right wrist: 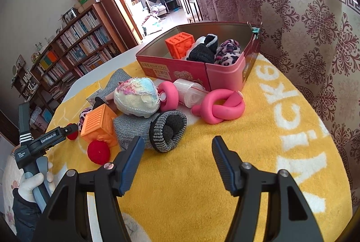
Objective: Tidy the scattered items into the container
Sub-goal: 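Move the left tool to the red yarn ball while the right tool reaches the grey knotted sock, then grasp the red yarn ball with the left tool while the right tool grasps the grey sock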
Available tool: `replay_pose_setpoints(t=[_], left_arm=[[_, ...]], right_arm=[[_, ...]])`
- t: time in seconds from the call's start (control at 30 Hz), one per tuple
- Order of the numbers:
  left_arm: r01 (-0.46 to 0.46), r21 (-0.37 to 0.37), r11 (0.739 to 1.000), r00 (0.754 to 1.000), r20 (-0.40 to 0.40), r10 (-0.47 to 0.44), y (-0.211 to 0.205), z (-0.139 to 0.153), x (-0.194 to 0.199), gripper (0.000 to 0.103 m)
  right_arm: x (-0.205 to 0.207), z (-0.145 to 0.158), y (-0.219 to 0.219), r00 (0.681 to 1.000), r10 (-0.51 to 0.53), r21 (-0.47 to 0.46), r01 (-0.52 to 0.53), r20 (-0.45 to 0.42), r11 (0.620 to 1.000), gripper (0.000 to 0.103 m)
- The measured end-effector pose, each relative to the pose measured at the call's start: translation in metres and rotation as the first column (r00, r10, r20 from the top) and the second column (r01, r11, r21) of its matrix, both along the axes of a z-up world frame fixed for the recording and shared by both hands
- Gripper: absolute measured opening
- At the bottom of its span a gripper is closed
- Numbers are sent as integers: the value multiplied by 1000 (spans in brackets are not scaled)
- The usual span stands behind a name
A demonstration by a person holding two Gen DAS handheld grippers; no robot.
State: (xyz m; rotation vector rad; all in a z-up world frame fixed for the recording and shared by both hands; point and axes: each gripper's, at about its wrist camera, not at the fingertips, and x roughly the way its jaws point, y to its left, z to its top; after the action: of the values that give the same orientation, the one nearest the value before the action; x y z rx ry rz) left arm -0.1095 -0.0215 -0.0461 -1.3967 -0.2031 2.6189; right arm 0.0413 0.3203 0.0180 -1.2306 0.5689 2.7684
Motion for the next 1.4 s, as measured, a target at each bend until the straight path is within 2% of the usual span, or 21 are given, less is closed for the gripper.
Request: replay_pose_setpoints(t=[0.07,0.13,0.3,0.47,0.73,0.93,1.07,1.1,1.17,1.2,1.4], left_arm=[[10,5,1000,1000,-6,-10,1,-1,0,75],[23,23,999,1000,-11,-22,1,-1,-1,60],[27,9,1000,999,-38,-27,3,1,2,39],[31,0,1000,998,-57,-31,2,2,6,39],[21,42,999,995,-96,-16,-11,12,15,39],[32,66,997,993,-115,-24,-9,18,17,39],[40,73,997,993,-116,-31,-7,19,19,39],[41,74,996,993,-117,-32,-7,19,19,39],[41,76,996,993,-117,-32,-7,18,19,39],[41,79,996,993,-117,-31,-7,18,19,39],[35,85,996,993,-114,-25,-8,17,18,39]], right_arm=[[0,-2,-3,1000,10,1,-10,6,1000,67],[0,-4,-7,1000,22,8,-22,10,1000,67],[3,-3,-18,998,65,35,-66,9,997,67],[10,0,-32,993,121,58,-122,7,991,67],[26,-5,-48,978,207,44,-208,34,977,67],[40,-8,-76,947,316,53,-319,58,946,67],[45,-15,-98,922,374,99,-384,105,918,67],[45,-18,-102,918,379,110,-392,120,913,64],[45,-25,-108,910,387,118,-405,146,907,49],[44,-29,-109,909,384,120,-404,158,907,46],[44,-27,-110,912,379,134,-400,157,907,45]])
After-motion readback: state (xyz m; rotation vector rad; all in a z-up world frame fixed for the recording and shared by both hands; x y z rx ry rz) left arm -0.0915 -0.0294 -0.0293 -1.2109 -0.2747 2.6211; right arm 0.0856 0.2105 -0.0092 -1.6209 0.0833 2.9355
